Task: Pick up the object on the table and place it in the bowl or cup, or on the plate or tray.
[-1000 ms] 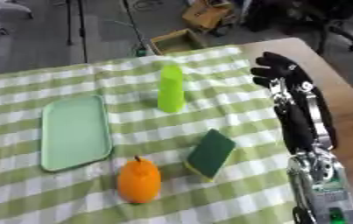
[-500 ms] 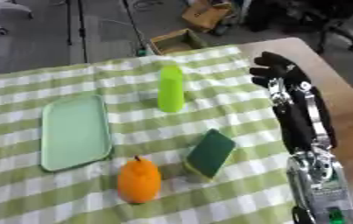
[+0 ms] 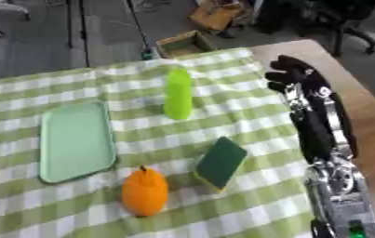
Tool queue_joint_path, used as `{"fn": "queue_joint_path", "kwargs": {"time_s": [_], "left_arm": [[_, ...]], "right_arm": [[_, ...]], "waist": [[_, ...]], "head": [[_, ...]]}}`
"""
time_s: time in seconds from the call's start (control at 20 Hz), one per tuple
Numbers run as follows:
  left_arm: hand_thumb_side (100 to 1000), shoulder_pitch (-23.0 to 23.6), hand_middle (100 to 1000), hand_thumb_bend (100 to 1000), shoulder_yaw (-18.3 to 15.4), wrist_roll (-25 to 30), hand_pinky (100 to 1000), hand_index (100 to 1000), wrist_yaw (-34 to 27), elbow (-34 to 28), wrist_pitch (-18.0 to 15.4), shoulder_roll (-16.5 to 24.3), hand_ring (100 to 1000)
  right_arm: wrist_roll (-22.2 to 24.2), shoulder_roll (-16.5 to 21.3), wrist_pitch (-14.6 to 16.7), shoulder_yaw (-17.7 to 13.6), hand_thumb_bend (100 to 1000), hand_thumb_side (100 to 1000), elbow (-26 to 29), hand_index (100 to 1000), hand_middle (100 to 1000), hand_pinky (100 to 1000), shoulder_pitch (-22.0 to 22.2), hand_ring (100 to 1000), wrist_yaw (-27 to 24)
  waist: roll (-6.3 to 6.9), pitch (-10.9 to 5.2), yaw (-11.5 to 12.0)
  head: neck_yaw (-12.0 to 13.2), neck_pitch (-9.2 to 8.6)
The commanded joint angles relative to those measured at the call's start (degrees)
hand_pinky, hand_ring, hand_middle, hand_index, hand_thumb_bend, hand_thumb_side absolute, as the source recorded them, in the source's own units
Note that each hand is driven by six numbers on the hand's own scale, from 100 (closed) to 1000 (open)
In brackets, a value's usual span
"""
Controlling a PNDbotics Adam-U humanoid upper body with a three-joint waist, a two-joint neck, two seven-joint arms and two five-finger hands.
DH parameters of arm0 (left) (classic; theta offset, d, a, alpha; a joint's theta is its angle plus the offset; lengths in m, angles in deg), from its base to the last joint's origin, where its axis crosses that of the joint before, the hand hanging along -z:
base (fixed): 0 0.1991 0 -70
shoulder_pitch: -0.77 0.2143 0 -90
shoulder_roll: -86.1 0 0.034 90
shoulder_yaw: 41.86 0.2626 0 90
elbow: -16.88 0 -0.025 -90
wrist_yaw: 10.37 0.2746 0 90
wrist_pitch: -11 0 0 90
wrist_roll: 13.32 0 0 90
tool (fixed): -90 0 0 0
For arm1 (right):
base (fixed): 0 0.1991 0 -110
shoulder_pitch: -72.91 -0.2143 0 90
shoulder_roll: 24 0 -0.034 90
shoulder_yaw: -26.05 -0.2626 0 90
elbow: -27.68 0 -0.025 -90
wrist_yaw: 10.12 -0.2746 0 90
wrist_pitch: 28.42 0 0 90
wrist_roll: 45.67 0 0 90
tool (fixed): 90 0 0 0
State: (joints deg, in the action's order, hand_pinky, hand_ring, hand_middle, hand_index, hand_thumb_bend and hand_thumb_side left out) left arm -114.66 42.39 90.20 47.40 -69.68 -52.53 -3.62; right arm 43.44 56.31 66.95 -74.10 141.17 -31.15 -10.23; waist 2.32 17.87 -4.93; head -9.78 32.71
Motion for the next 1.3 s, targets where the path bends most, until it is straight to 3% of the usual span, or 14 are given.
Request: {"fn": "queue_joint_path", "kwargs": {"time_s": [0.05,0.15,0.3,0.4,0.5,0.65,0.95,1.3], "left_arm": [[515,-1.05,568,698,0.73,0.95,541,828,0.96,1.63,-0.82,0.69,449],[510,-1.1,560,686,1.21,1.51,534,822,1.06,2.79,-1.36,0.63,441],[430,-1.18,514,581,1.65,1.86,488,777,1.0,4.1,-1.86,0.59,393],[337,-1.44,458,442,1.58,1.02,451,722,0.59,4.01,-2.02,0.62,341],[308,-1.98,444,357,1.38,-1.21,455,711,-0.57,1.93,-2.34,0.68,328],[315,-2.66,447,345,1.44,-3.3,460,712,-3.72,-3.53,-3.06,1.2,330],[322,-6.13,467,350,4.34,-0.16,482,720,-7.93,-10.38,-5.96,3.56,356],[378,-11.03,484,363,12.11,5.94,502,730,-9.85,-1.41,-10.91,1.85,376]], "right_arm": [[0.23,0.68,0.13,0.15,100,643,1.1,839,764,797,-0.37,772,-0.21],[0.21,0.69,0.11,0.12,100,642,1.1,839,764,797,-0.38,772,-0.2],[0.17,0.69,0.11,0.1,100,642,1.1,839,764,797,-0.4,772,-0.18],[0.18,0.69,0.12,0.12,100,642,1.1,840,764,797,-0.42,772,-0.17],[0.19,0.72,0.11,0.12,100,643,1.1,840,764,797,-0.39,772,-0.16],[0.09,0.76,0.07,0.07,100,642,1.1,840,764,797,-0.39,772,-0.18],[0.35,0.68,0.05,0.32,100,643,1.1,840,765,797,-0.31,772,-0.25],[0.73,0.66,0.03,0.64,100,643,1.1,840,765,797,-0.41,772,-0.47]], "waist": [[-0.51,-7.54,0.0],[-0.56,-7.51,-0.05],[-0.62,-7.49,-0.14],[-0.64,-7.48,-0.17],[-0.68,-7.43,-0.24],[-0.73,-7.39,-0.28],[-0.49,-7.61,-0.59],[-0.37,-7.62,-2.03]], "head": [[0.11,-0.01],[0.17,-0.04],[0.13,-0.06],[0.1,-0.08],[0.01,-0.05],[0.01,0.13],[0.3,0.13],[0.88,0.01]]}}
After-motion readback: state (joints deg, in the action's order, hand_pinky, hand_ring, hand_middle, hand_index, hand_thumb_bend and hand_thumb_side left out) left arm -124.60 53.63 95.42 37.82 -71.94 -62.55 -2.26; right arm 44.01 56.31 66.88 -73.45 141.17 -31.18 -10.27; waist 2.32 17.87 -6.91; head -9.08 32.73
